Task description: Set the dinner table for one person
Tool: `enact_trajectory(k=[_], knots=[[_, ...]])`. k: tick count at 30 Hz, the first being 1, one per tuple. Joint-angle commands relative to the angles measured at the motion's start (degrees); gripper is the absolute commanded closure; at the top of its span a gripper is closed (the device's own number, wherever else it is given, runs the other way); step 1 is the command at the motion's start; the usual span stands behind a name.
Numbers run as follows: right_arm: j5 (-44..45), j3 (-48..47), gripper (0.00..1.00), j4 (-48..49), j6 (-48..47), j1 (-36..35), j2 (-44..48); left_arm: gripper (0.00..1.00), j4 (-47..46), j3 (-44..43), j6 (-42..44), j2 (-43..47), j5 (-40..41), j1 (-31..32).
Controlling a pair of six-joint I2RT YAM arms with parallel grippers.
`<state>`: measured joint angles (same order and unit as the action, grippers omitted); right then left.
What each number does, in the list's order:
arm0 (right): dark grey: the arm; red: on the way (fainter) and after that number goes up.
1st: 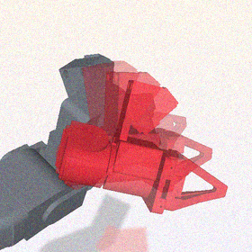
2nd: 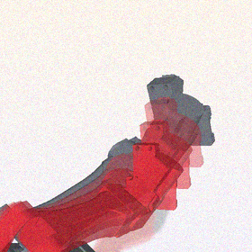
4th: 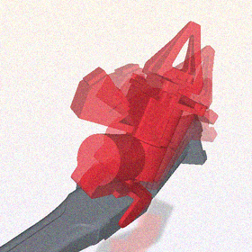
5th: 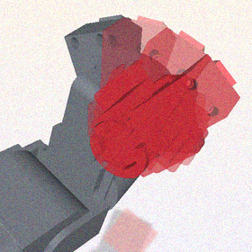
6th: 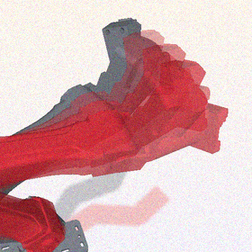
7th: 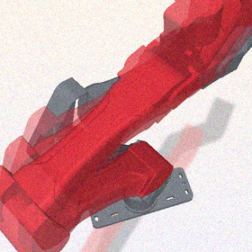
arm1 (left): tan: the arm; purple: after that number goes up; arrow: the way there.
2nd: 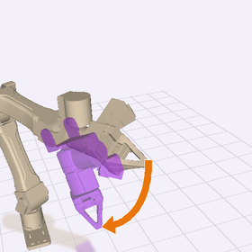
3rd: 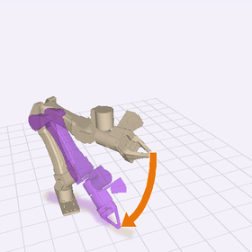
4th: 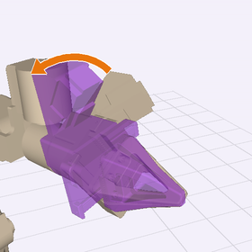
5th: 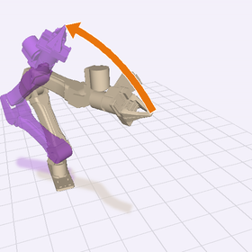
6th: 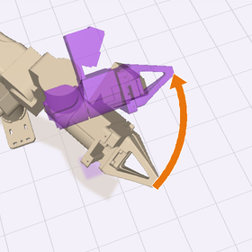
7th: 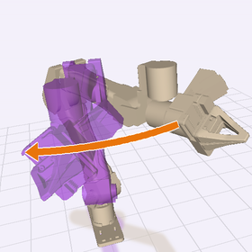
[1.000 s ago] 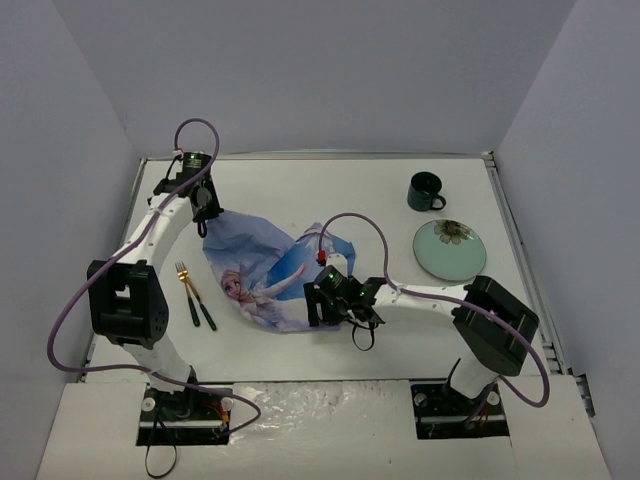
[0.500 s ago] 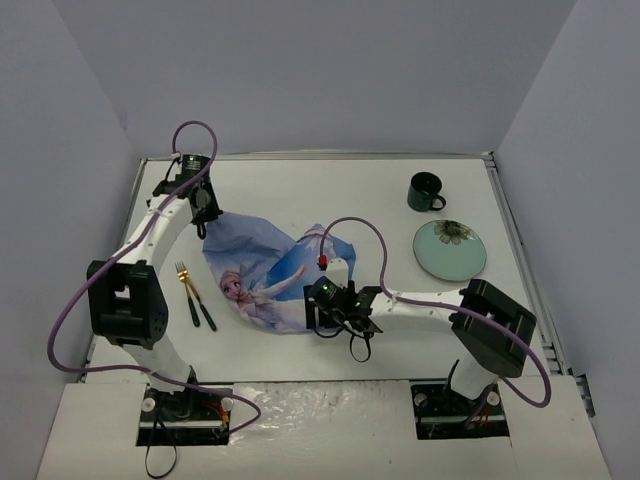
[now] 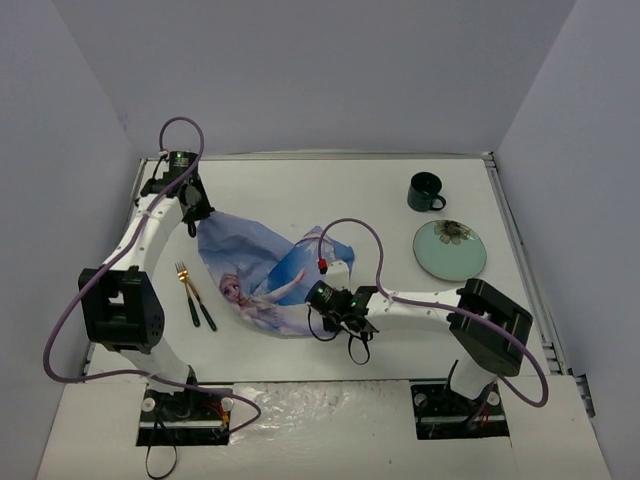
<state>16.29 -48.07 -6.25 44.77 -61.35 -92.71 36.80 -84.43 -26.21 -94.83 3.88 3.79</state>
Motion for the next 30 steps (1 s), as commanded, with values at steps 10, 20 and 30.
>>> enact_trajectory(k=[10,20,30], knots=[[13.3,-28.8,1.00,-23.0,-15.2,2.6,19.2,1.00,9.0,-29.1,-0.2,9.8,-3.6,-8.2],[6.8,-32.9,1.00,-24.2,-18.8,3.1,27.0,1.00,7.1,-32.9,1.6,19.7,-0.3,-9.9],[-17.5,-34.0,1.00,-24.2,-18.5,2.9,29.6,1.00,8.9,-38.6,11.1,23.5,1.3,-9.9]])
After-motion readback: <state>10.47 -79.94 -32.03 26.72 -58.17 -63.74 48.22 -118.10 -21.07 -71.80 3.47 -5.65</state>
